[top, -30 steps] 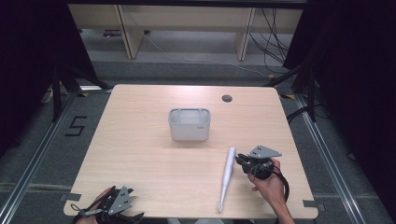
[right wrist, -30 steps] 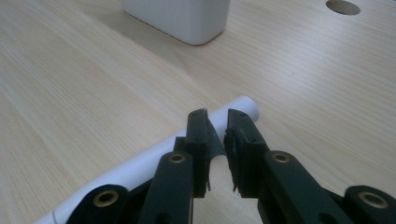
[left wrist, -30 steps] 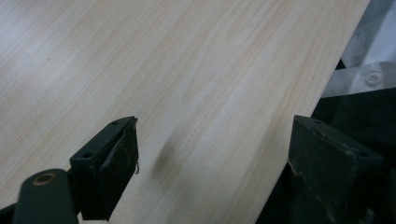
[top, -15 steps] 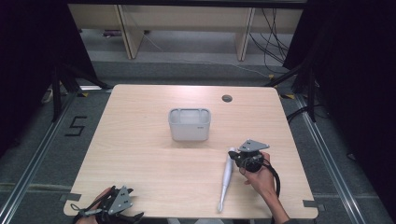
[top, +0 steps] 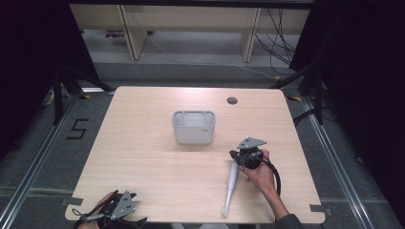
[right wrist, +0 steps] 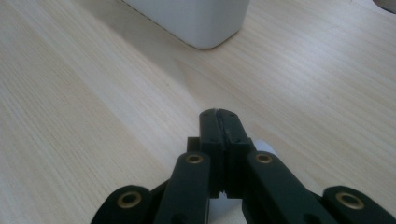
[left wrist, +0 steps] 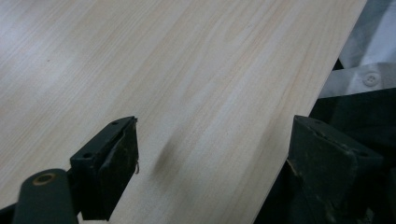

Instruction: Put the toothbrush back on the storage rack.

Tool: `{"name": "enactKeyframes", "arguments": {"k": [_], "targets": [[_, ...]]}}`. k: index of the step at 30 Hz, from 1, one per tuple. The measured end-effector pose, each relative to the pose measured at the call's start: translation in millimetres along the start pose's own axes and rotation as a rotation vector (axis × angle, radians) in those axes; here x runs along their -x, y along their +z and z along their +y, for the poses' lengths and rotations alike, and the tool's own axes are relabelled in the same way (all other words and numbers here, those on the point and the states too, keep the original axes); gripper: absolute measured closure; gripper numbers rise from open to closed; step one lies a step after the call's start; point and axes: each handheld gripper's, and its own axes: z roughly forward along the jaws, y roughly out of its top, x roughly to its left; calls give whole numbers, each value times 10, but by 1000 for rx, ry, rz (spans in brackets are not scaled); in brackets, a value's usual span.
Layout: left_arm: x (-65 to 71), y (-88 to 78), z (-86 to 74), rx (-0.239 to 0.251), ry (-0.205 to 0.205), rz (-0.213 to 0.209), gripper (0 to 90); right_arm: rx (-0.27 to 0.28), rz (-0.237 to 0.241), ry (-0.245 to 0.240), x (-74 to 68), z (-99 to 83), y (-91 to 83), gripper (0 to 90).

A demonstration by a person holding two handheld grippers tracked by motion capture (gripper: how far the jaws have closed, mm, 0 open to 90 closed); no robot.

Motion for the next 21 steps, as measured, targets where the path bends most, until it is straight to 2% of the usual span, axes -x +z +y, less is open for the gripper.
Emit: {"name": "enactKeyframes", "arguments": {"k": [1, 3, 5, 6, 11, 12, 13, 15, 17, 18, 19, 21], "targets": [[3, 3, 1, 6, -9, 2, 158, 14, -5, -34, 22, 5, 21, 895], [12, -1, 1, 9, -12, -6, 158, -10, -2, -6, 10, 5, 26, 894], [6, -3, 0, 1, -1, -3, 158, -8, -9, -27, 29, 1, 36, 893], [18, 8, -4, 9, -28, -7, 158, -19, -4, -17, 26, -3, 38, 893], [12, -1, 0, 7, -7, -4, 158, -31, -9, -15, 67, -17, 13, 891], [17, 6, -3, 10, -25, -5, 158, -30, -9, -18, 70, -19, 15, 892], [17, 6, -3, 10, -25, -5, 158, -36, -12, -8, 75, -29, 12, 891], [11, -9, 3, 5, -4, 0, 158, -51, -17, -10, 85, -45, 2, 889], [11, -8, 0, 9, -8, 2, 158, -62, -11, -2, 92, -66, -5, 890], [15, -7, -2, 9, -22, -2, 158, -64, -16, -5, 95, -70, -12, 890], [6, -11, 2, 8, -7, -2, 158, -56, -24, -19, 104, -77, -16, 889], [13, -10, 2, 10, -7, 0, 158, -59, -18, -2, 99, -96, -32, 889]]}}
